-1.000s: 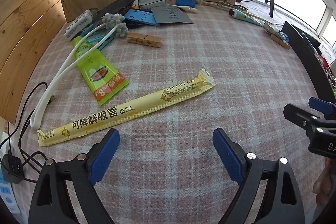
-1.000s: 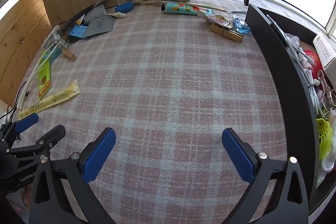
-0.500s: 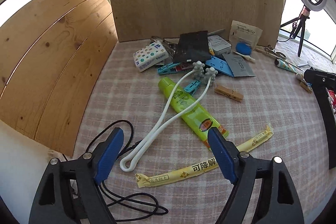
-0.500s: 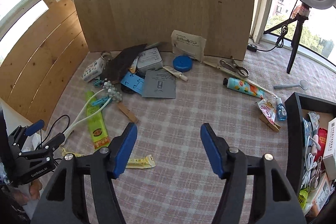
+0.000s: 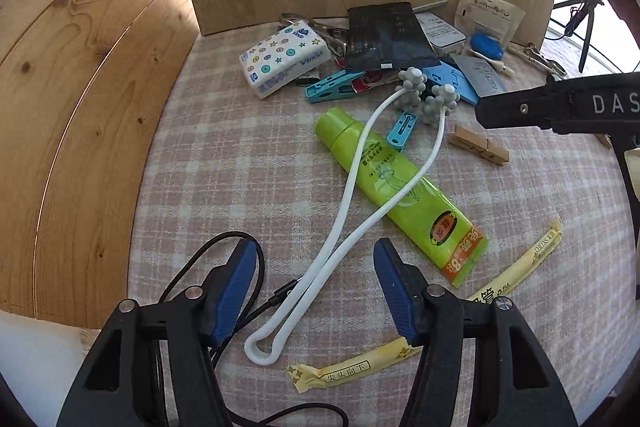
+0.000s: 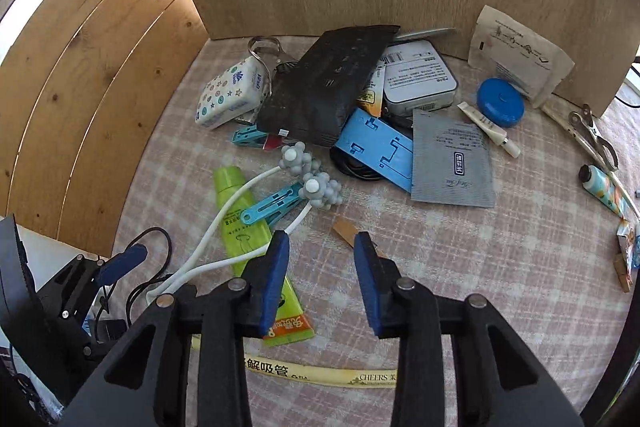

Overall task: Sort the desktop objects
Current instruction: 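Grasp the white cable by its grey knobbed end with the right gripper, then carry the white cable to the black tray and release it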

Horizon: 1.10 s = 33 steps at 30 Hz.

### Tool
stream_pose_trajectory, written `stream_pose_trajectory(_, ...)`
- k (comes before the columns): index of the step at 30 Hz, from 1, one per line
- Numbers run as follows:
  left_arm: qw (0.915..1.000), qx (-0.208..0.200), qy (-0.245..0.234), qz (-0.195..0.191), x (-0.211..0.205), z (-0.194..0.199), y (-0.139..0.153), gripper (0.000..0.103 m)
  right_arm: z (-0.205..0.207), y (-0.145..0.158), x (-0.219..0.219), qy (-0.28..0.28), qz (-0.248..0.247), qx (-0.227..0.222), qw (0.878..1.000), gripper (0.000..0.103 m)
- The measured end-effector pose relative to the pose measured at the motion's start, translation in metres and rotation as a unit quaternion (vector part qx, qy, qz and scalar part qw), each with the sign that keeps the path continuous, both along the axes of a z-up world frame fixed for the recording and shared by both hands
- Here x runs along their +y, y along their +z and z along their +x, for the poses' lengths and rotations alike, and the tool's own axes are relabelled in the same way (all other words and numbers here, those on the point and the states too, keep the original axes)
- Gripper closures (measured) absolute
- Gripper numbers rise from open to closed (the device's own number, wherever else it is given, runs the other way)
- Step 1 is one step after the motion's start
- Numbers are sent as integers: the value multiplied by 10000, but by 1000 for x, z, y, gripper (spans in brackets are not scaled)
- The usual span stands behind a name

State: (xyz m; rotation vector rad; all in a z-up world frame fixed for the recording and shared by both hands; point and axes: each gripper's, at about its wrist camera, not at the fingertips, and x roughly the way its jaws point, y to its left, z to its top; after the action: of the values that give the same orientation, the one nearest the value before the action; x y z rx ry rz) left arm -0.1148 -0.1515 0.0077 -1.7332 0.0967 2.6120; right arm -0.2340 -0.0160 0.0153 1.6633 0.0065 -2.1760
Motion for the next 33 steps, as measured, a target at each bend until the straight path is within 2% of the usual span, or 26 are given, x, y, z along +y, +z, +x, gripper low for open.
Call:
stream_pose_trajectory(3,9998,-100,-122,-116,3,-7,-6,49,-10,-12,-6,-46,-19,-184,9998,70)
stream_pose_trajectory(4,9998,-118,-126,-131,1,-8,-8,54,-13,-15,-7,-59,-21,-236,9997,70)
stream_pose_trajectory(8,9997,-218,-61,-24,-9,-17,-18,63,-20,-27,-12,-101,-57,-443,9990,70)
stream_pose_trajectory(11,9995,-301,-131,-30,-8,-24,-27,65,-25,-34,-13,-201,-271,-640,9974,71)
stream_pose_trajectory(16,9990,-403,-209,-5,-8,-33,-40,78,-30,-42,-19,-268,-396,-804,9956,84)
stream_pose_trajectory(20,9989,-370,-304,14,-11,-39,-44,81,-32,-49,-18,-423,-626,-917,9929,91)
stream_pose_trajectory(24,9989,-263,-383,-21,-11,-42,-40,83,-28,-37,-13,-472,-815,-772,9926,93)
stream_pose_trajectory(33,9981,213,-575,-5,5,-55,-5,85,-29,9,17,-639,-1194,-451,9898,94)
